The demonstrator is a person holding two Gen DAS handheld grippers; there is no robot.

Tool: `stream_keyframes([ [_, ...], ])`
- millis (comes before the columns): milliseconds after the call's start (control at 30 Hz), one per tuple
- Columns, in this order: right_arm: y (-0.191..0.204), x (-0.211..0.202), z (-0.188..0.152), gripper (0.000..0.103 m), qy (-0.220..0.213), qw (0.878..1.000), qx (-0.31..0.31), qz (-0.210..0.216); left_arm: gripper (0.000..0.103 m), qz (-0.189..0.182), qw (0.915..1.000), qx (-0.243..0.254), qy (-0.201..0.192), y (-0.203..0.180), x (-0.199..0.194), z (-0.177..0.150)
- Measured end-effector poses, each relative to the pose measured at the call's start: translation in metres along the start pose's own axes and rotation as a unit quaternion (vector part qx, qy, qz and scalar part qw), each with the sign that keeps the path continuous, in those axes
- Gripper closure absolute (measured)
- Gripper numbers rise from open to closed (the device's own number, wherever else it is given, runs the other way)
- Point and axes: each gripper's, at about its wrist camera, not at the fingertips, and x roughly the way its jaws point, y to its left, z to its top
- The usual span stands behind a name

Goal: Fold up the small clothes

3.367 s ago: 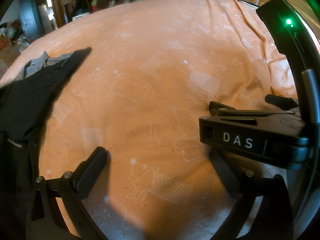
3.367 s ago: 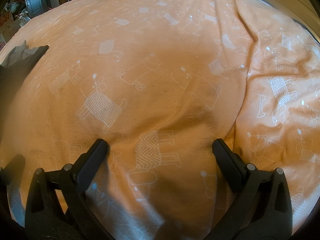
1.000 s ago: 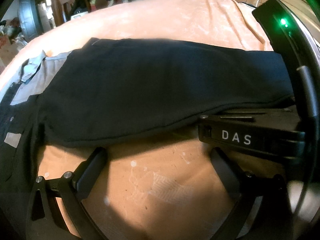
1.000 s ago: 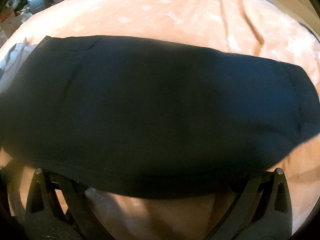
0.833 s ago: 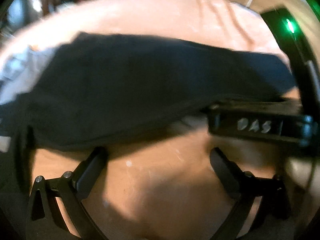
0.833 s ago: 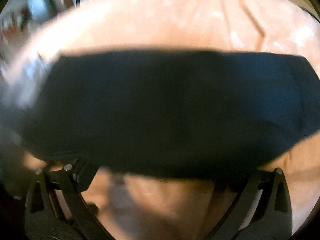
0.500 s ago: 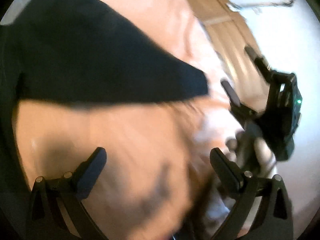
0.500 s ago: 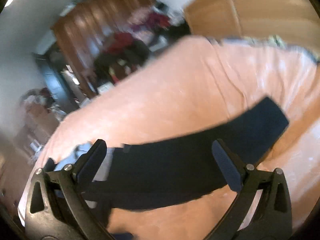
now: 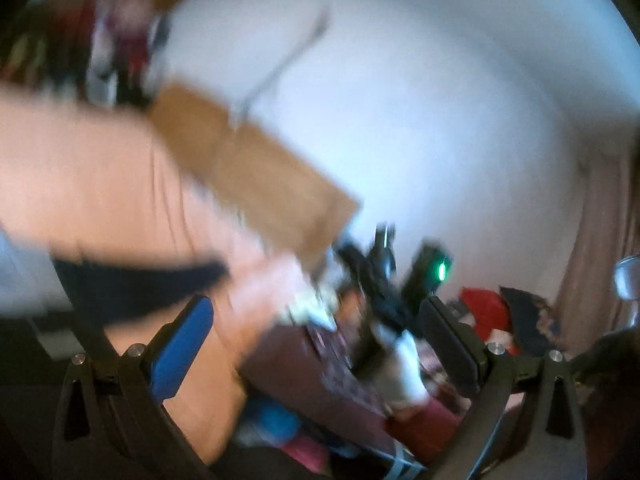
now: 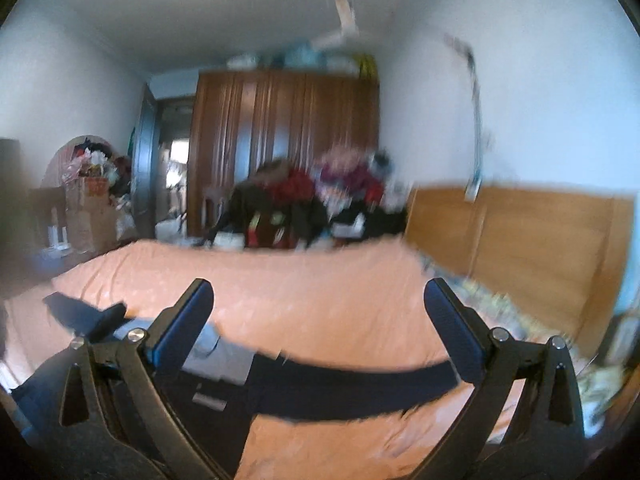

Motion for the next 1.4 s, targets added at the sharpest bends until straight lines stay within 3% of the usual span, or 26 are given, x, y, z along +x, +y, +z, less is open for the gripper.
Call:
stream_keyframes([
  [67, 0.013, -0.017, 0.005, 0.0, -0.058, 0.997, -0.015, -0.048, 0.0, 0.011, 0.9973, 0.032, -0.064, -0.025, -0.051, 0.02],
  [133, 0.021, -0.023, -0.001, 0.0, -0.098, 0.992, -0.003, -0.075, 0.0, 0.033, 0.9911, 0.041, -0.122, -0.028, -0.089, 0.018],
  [167, 0.026, -0.015, -0.004, 0.0, -0.073, 0.996, -0.006, -0.056, 0.0, 0.046, 0.9891, 0.022, -0.138, -0.021, -0.102, 0.012],
  [233, 0.039, 0.0, -0.011, 0.0, -0.022, 0.999, -0.02, -0.034, 0.0, 0.064, 0.9925, -0.054, -0.089, 0.004, -0.104, -0.001],
  [267, 0.046, 0.005, -0.017, 0.0, -0.012, 0.999, -0.031, -0.026, 0.0, 0.093, 0.9892, -0.089, -0.07, 0.012, -0.108, -0.009],
  [367, 0.063, 0.012, -0.028, 0.0, 0.016, 0.999, -0.039, -0.001, 0.0, 0.114, 0.9882, -0.081, -0.064, 0.017, -0.125, -0.021],
  [433, 0.076, 0.011, -0.039, 0.0, 0.037, 0.999, -0.022, 0.028, 0.0, 0.102, 0.9889, -0.076, -0.076, 0.001, -0.151, -0.014],
  [533, 0.098, 0.035, -0.078, 0.0, 0.134, 0.985, 0.026, 0.106, 0.0, 0.081, 0.9897, -0.052, -0.106, -0.025, -0.184, -0.003],
  [600, 0.132, 0.061, -0.118, 0.0, 0.228, 0.952, 0.055, 0.197, 0.0, 0.058, 0.9902, -0.03, -0.123, -0.051, -0.192, 0.008],
  [667, 0.179, 0.084, -0.166, 0.0, 0.321, 0.903, 0.062, 0.279, 0.0, 0.054, 0.9897, -0.015, -0.132, -0.066, -0.191, 0.023],
  [767, 0.248, 0.097, -0.239, 0.0, 0.459, 0.798, 0.031, 0.389, 0.0, 0.065, 0.9876, 0.012, -0.142, -0.077, -0.192, 0.04],
  [833, 0.281, 0.092, -0.282, 0.0, 0.556, 0.713, -0.012, 0.427, 0.0, 0.085, 0.985, 0.015, -0.15, -0.078, -0.194, 0.047],
  [867, 0.286, 0.086, -0.29, 0.0, 0.57, 0.692, -0.021, 0.442, 0.0, 0.103, 0.9817, 0.02, -0.159, -0.077, -0.199, 0.053],
  [900, 0.288, 0.082, -0.295, 0.0, 0.576, 0.681, -0.031, 0.451, 0.0, 0.123, 0.9769, 0.028, -0.173, -0.078, -0.207, 0.058],
  [967, 0.284, 0.079, -0.297, 0.0, 0.575, 0.682, -0.046, 0.449, 0.0, 0.181, 0.9594, 0.049, -0.211, -0.08, -0.231, 0.066],
  [1000, 0.279, 0.081, -0.295, 0.0, 0.569, 0.691, -0.047, 0.444, 0.0, 0.223, 0.9461, 0.063, -0.226, -0.078, -0.241, 0.068],
  [1067, 0.262, 0.099, -0.28, 0.0, 0.542, 0.725, -0.026, 0.424, 0.0, 0.306, 0.9195, 0.078, -0.234, -0.061, -0.25, 0.064],
  [1100, 0.251, 0.102, -0.272, 0.0, 0.526, 0.742, -0.011, 0.415, 0.0, 0.337, 0.9113, 0.071, -0.226, -0.046, -0.25, 0.059],
  [1133, 0.235, 0.11, -0.259, 0.0, 0.499, 0.768, 0.006, 0.402, 0.0, 0.364, 0.9039, 0.061, -0.216, -0.03, -0.248, 0.054],
  [1167, 0.215, 0.12, -0.244, 0.0, 0.46, 0.802, 0.025, 0.381, 0.0, 0.398, 0.8941, 0.045, -0.201, -0.005, -0.246, 0.044],
  [1233, 0.174, 0.135, -0.218, 0.0, 0.39, 0.857, 0.061, 0.332, 0.0, 0.438, 0.8847, 0.01, -0.159, 0.047, -0.239, 0.022],
  [1267, 0.147, 0.146, -0.21, 0.0, 0.368, 0.873, 0.093, 0.306, 0.0, 0.46, 0.8787, -0.011, -0.128, 0.079, -0.233, 0.007],
  [1367, 0.071, 0.187, -0.199, 0.0, 0.348, 0.891, 0.168, 0.237, 0.0, 0.503, 0.8585, -0.089, -0.043, 0.172, -0.212, -0.041],
  [1400, 0.05, 0.196, -0.198, 0.0, 0.341, 0.897, 0.18, 0.215, 0.0, 0.52, 0.8465, -0.114, -0.017, 0.199, -0.2, -0.061],
])
